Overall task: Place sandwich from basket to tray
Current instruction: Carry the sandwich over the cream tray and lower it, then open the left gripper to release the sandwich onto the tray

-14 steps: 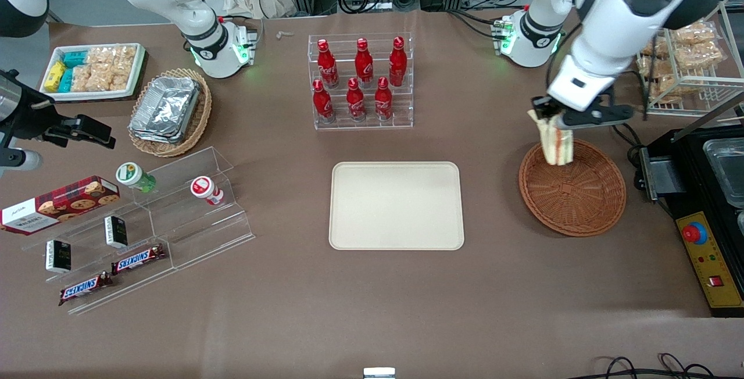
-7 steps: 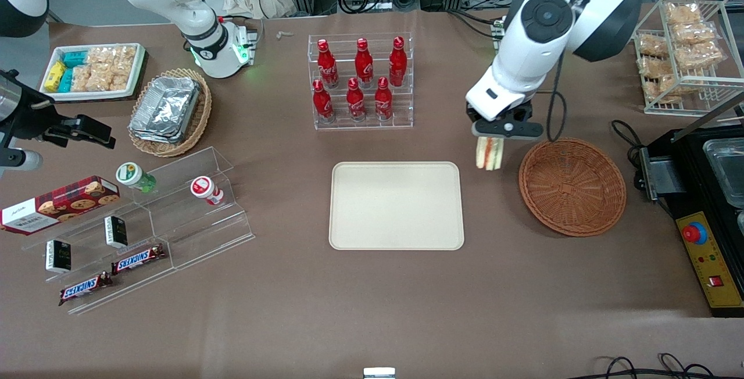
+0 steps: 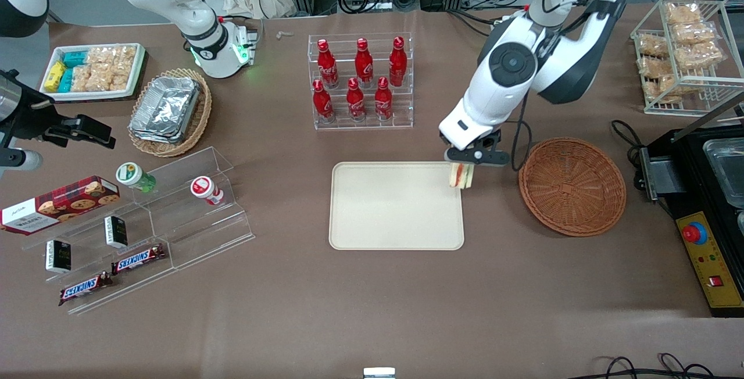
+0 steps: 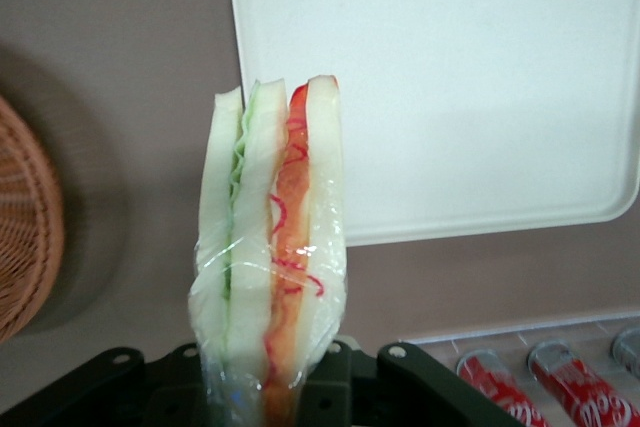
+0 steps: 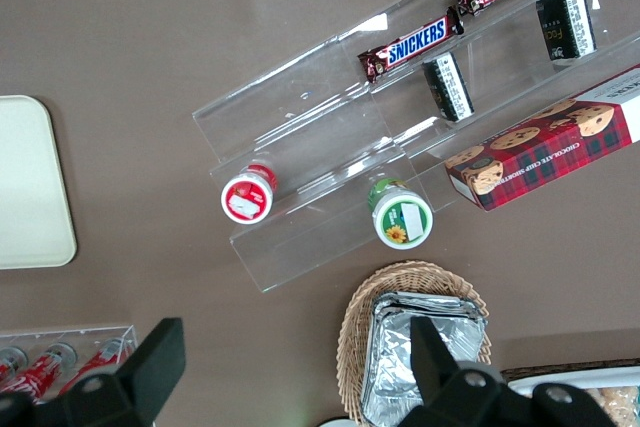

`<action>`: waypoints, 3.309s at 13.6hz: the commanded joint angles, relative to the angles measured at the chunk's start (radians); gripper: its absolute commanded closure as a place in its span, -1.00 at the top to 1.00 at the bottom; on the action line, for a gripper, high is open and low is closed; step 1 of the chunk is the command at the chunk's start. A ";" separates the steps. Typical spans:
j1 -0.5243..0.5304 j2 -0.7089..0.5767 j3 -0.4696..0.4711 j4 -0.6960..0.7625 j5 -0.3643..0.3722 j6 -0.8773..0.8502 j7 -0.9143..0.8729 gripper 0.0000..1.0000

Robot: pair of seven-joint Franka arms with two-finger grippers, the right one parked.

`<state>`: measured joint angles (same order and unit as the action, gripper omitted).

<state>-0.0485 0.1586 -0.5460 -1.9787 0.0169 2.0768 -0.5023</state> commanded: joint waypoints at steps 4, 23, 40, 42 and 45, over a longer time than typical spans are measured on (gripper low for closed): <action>-0.002 0.171 -0.022 0.055 0.126 0.118 -0.100 -1.00; 0.007 0.472 -0.018 0.112 0.406 0.258 -0.209 -0.32; 0.015 0.084 -0.017 0.103 0.129 0.126 -0.272 1.00; 0.025 0.004 -0.005 0.107 0.048 0.085 -0.233 1.00; 0.022 -0.095 0.090 0.129 -0.075 -0.097 -0.040 1.00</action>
<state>-0.0337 0.1302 -0.5148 -1.8479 0.0186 2.0683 -0.6676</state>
